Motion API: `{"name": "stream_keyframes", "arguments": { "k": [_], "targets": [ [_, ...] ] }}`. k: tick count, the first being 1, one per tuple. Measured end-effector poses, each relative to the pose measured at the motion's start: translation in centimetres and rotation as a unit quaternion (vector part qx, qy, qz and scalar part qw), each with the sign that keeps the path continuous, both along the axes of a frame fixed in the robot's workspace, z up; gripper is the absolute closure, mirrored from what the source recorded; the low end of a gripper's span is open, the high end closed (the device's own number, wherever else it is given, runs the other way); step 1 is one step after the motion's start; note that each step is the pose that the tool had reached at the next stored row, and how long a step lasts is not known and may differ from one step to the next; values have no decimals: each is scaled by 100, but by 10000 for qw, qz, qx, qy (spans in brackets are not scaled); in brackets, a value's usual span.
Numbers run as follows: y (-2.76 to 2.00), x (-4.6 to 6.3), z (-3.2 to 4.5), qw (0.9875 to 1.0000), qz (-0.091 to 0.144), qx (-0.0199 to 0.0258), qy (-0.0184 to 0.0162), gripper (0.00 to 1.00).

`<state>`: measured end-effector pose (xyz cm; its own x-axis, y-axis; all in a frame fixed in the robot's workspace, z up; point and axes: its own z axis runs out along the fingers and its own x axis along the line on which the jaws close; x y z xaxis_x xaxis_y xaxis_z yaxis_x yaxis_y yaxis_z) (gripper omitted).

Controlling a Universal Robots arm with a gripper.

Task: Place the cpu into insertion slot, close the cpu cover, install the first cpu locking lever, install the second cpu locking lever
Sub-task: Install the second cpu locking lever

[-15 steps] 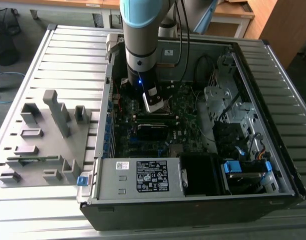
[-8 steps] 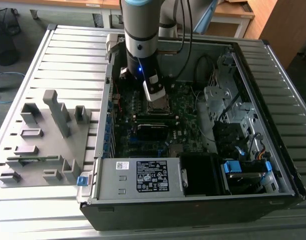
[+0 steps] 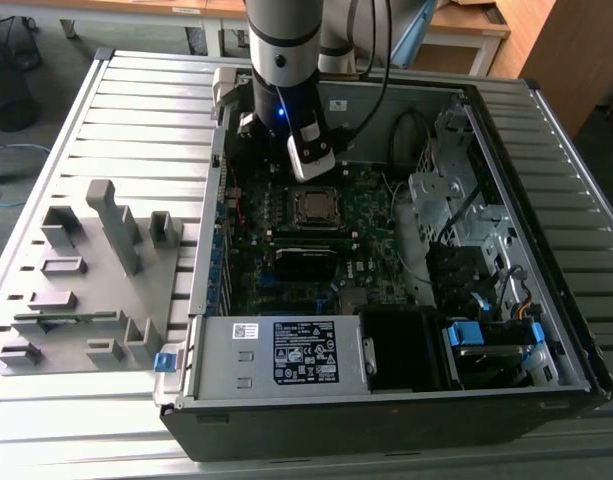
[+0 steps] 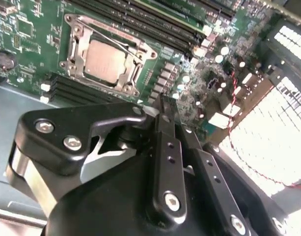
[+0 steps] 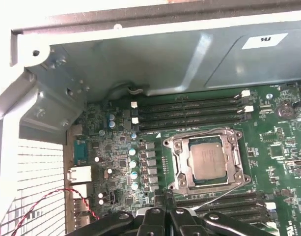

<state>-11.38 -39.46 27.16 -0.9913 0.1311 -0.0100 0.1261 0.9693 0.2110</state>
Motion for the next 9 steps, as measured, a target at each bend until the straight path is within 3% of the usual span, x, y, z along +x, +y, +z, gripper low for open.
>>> {"name": "stream_keyframes", "arguments": {
  "k": [4,9],
  "targets": [
    [1,40,1,10000,-8,-7,1,90],
    [9,166,1,10000,-46,-48,1,90]
  ]
}}
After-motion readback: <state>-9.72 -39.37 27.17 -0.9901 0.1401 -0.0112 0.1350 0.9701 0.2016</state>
